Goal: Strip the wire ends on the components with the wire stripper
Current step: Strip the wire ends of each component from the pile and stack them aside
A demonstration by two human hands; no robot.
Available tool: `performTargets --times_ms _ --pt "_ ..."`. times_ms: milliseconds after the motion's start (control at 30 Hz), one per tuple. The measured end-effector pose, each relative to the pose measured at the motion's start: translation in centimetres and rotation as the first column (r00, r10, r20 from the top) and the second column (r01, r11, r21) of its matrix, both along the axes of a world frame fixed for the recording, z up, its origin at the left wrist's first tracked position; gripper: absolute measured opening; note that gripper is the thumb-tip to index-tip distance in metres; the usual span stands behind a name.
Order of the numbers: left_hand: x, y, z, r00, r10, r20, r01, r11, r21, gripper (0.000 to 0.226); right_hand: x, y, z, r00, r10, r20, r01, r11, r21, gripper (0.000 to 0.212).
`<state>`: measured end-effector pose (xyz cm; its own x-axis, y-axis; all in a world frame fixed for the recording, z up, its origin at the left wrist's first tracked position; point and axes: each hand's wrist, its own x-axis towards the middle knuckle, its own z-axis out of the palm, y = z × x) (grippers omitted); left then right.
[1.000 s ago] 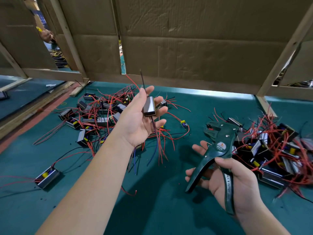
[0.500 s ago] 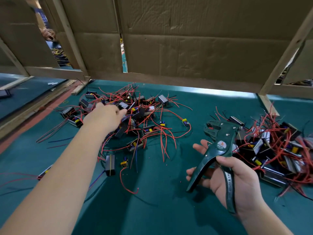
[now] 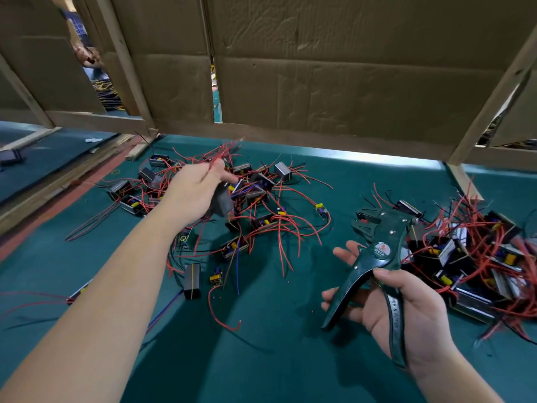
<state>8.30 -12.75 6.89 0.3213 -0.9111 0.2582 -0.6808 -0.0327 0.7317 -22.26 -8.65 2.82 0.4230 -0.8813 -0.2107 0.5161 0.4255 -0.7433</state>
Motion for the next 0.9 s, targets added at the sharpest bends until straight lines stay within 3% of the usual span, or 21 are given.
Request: performTargets --times_ms 33,100,167,267,400,767,900 --pt "-0.4 0.2 0.6 0.983 -0.015 -0.185 0.006 0.999 -0.045 0.05 0.0 0.0 0.0 1.0 0.002 0.002 -0.002 1.0 0.002 0.062" --pt "-1.0 0.7 1.9 0.84 -0.085 -0.535 0.047 0.995 -0.085 0.053 0.0 0.0 0.0 1.0 0.006 0.01 -0.006 1.0 0.008 0.061" --pt "-1.4 1.1 3.1 0.733 -0.174 -0.658 0.104 0.984 -0.145 0.056 0.0 0.0 0.0 1.0 0.01 0.018 -0.011 1.0 0.014 0.061" --pt "-1.7 1.3 4.0 0.697 -0.268 -0.665 0.161 0.962 -0.218 0.058 0.0 -0.1 0.0 1.0 0.014 0.017 -0.015 1.0 0.016 0.063" --pt "-1.7 1.3 4.3 0.737 -0.218 -0.64 0.091 0.97 -0.225 0.061 0.1 0.0 0.1 1.0 0.014 0.022 -0.015 1.0 0.018 0.062" --pt "-0.5 1.6 4.2 0.701 -0.209 -0.681 0.067 0.971 -0.229 0.062 0.0 -0.1 0.0 1.0 0.004 0.006 -0.004 1.0 0.003 0.06" --pt "-0.7 1.7 4.2 0.576 -0.298 -0.761 0.141 0.953 -0.267 0.06 0.0 0.0 0.0 1.0 0.009 0.009 -0.009 1.0 0.003 0.06"
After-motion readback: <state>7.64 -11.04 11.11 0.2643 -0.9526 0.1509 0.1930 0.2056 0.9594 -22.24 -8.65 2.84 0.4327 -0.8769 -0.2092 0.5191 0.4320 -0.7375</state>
